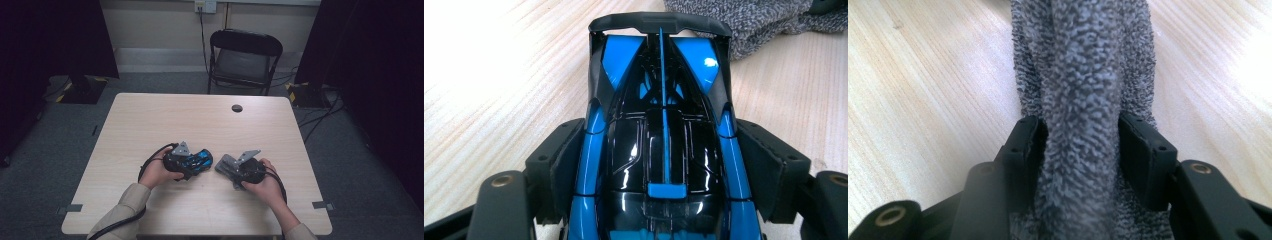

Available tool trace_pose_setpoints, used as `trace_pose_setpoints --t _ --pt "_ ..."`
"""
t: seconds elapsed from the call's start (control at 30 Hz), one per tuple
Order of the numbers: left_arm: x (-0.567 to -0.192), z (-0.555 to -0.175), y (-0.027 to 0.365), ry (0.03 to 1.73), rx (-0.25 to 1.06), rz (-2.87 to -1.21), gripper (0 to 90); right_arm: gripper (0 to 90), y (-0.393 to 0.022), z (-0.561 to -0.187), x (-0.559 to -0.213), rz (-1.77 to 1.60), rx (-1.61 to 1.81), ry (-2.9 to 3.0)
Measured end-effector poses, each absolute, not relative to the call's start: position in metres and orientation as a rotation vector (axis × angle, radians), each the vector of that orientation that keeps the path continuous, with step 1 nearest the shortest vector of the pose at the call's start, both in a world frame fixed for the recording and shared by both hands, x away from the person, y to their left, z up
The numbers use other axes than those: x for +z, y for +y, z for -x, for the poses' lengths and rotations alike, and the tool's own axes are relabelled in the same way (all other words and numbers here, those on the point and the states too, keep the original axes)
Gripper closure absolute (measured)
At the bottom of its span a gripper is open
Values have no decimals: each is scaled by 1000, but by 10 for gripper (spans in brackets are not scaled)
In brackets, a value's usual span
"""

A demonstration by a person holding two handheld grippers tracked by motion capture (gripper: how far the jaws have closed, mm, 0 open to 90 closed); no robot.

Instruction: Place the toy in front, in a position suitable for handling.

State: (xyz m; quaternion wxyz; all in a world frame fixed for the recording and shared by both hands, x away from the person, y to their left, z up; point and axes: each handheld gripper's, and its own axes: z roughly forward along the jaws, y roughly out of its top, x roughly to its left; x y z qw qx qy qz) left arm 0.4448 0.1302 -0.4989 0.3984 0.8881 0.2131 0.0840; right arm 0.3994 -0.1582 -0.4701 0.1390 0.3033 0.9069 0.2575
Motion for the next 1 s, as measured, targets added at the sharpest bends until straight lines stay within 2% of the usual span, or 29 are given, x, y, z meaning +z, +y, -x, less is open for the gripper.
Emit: trace_pose_setpoints --t 0.4,1.0 --pt "-494 -442 128 619 193 -2272 259 517 -159 -400 -470 -877 749 2623" --pt "-486 -441 133 639 187 -2234 273 517 -159 -400 -470 -876 742 2625"
